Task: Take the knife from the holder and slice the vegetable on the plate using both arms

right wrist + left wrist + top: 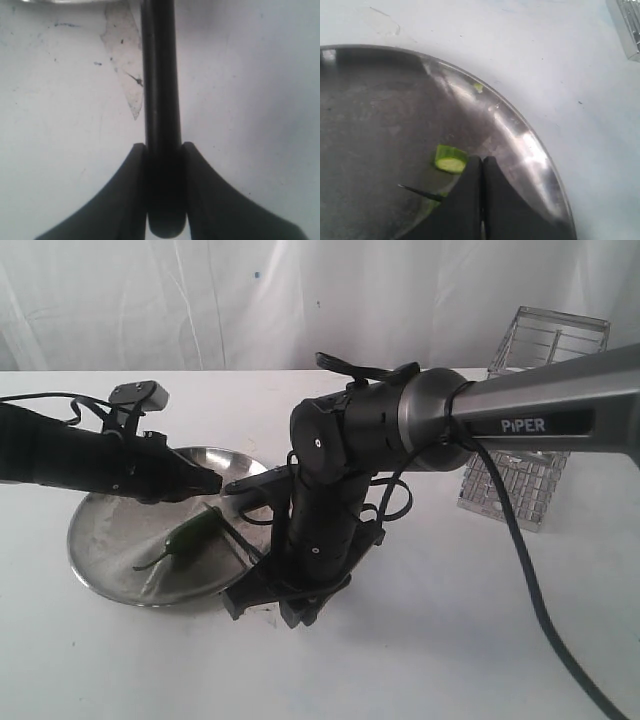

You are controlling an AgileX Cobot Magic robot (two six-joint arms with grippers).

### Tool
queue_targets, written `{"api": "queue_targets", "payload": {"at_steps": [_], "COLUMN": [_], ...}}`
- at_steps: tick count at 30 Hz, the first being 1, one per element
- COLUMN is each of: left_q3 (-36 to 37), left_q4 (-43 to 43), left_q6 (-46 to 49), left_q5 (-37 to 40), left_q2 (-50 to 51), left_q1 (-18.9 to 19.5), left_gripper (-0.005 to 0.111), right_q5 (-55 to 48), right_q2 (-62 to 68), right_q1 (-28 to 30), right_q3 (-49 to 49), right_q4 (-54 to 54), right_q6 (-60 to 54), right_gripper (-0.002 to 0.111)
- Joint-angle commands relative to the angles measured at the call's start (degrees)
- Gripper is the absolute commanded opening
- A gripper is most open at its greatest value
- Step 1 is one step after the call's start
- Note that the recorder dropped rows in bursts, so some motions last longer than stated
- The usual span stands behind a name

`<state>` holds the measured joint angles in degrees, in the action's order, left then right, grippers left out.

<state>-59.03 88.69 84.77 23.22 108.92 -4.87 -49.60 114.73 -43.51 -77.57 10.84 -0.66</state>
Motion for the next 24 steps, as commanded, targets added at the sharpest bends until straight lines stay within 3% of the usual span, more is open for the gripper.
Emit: {"api": "queue_targets", "payload": {"at_steps": [1, 9, 15, 24], "left_q3": [1.3, 2.4, 2.4, 2.4], "left_q4": [2.2, 4.6, 11.3, 6.6], "left_q6": [-2.1, -1.3, 4.0, 3.6], "left_q5": [2.4, 2.9, 11.0, 5.2], "left_q2": [1.4, 4.4, 4.4, 4.4], "left_q1": [-0.4, -0.4, -0.4, -1.0], "left_gripper": [0.0, 0.0, 0.0, 0.0], "right_q5": [0.0, 0.2, 0.2, 1.0], "right_q2": [-0.2, -0.2, -0.2, -0.2], "right_q1": [0.1, 0.1, 0.1, 0.1], "right_q3": [0.4, 0.4, 0.4, 0.4], "right_q4": [0.0, 0.0, 0.0, 0.0], "right_q6": [-0.6, -0.3, -0.3, -0.3], "right_gripper": [0.0, 0.0, 0.0, 0.0]}}
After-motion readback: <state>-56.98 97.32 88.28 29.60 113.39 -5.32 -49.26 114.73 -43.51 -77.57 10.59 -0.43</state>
